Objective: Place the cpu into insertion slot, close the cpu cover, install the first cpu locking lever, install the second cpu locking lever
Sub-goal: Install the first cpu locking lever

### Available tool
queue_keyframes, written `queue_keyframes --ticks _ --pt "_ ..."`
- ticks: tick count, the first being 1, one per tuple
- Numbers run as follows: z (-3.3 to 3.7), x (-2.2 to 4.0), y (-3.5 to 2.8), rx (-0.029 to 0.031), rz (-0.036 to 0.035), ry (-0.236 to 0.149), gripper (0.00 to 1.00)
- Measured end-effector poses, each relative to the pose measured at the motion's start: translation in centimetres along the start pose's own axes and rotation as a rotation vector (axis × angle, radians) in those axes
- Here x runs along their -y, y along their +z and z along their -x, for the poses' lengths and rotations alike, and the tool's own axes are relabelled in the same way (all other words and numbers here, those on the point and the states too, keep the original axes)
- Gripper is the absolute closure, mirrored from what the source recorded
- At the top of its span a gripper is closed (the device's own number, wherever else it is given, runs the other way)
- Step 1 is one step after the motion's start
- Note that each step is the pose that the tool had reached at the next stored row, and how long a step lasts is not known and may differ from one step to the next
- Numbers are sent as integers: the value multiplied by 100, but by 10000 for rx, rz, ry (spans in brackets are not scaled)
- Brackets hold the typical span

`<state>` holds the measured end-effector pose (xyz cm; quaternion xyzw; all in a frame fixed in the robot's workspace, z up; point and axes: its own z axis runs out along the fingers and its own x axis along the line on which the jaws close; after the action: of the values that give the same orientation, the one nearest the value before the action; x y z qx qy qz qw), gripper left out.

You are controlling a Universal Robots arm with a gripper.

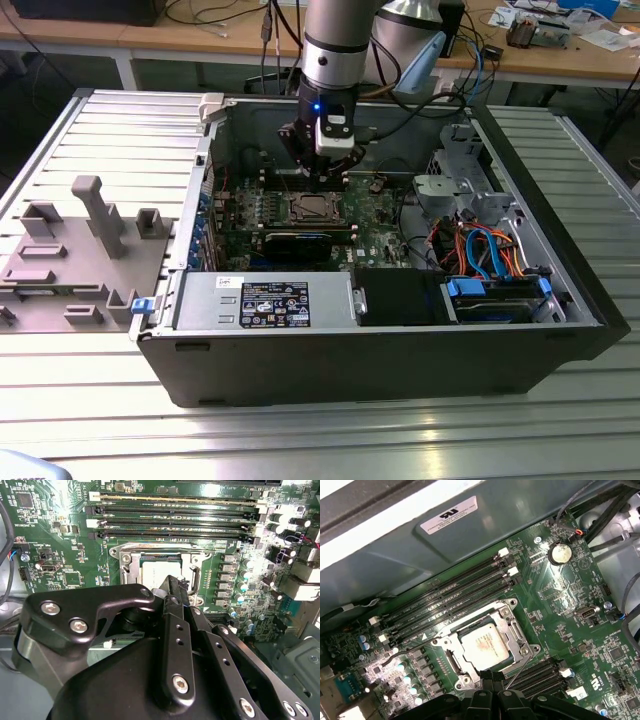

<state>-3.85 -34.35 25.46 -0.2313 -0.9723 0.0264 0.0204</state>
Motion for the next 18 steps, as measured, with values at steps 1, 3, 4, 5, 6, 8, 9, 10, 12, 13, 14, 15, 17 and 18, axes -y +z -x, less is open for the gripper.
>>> queue_keyframes --ticks 1,3,4,5,6,8,9,10,12,13,14,15,17,18 --pt "0 0 0 0 -1 -9 89" --pt "0 0 0 2 -1 -40 89" --pt "0 0 0 3 -1 -52 89" --pt "0 0 0 4 -2 -62 89" --pt "0 0 0 5 -2 -76 89" --pt "0 0 0 6 -3 -94 89" --pt "0 0 0 6 -3 -102 89" --pt "0 0 0 6 -3 -111 89" --pt "0 0 0 8 -4 -129 89" --pt "0 0 0 8 -4 -138 89" --pt "0 0 0 9 -5 -146 89" --pt "0 0 0 10 -5 -163 89" --pt "0 0 0 11 -5 -181 89" --pt "0 0 0 11 -5 -191 89"
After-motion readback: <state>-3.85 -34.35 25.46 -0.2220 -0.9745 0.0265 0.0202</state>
